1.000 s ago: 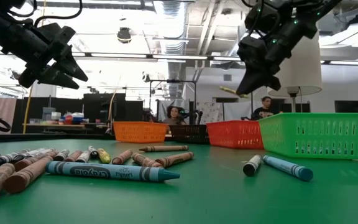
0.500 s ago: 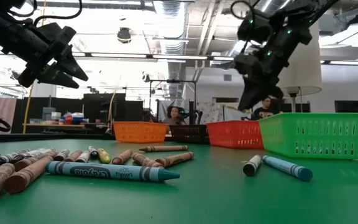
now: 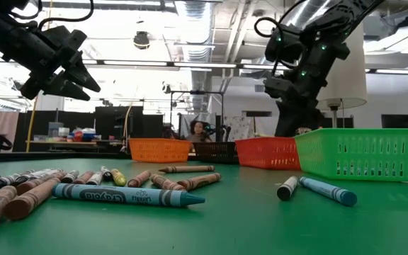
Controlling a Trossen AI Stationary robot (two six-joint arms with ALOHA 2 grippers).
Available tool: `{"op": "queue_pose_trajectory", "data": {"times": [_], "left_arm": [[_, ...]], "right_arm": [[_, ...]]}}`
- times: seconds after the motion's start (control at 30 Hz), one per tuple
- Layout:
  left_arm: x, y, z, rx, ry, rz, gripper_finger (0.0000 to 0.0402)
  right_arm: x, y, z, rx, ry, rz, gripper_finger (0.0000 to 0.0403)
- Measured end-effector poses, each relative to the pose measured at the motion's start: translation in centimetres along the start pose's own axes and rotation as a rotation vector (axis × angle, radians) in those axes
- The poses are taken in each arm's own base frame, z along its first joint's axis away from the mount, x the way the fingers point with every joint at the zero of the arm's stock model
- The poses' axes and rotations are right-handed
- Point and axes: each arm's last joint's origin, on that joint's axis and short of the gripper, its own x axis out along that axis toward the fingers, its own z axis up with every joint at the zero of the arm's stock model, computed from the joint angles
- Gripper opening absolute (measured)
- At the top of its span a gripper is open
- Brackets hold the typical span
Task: Sort crayons
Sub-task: Put the green-yellow crayon into the red bin
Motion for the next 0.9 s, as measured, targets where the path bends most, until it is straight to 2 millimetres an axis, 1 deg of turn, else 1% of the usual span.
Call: {"op": "queue_pose_trajectory", "data": {"times": [0.3, 0.6, 0.9], "left_arm": [[0.0, 0.0, 0.0, -0.001, 0.0, 0.001, 0.018], [0.0, 0.01, 0.0, -0.016, 0.0, 0.001, 0.018], [0.0, 0.0, 0.0, -0.019, 0.0, 0.001, 0.018]], "right_arm": [[0.79, -0.22, -0.4, 0.002, 0.053, -0.025, 0.0003], [0.72, -0.19, -0.34, 0.002, 0.048, -0.022, 0.0034], [0.71, -0.18, -0.34, 0.004, 0.047, -0.023, 0.0045]]}}
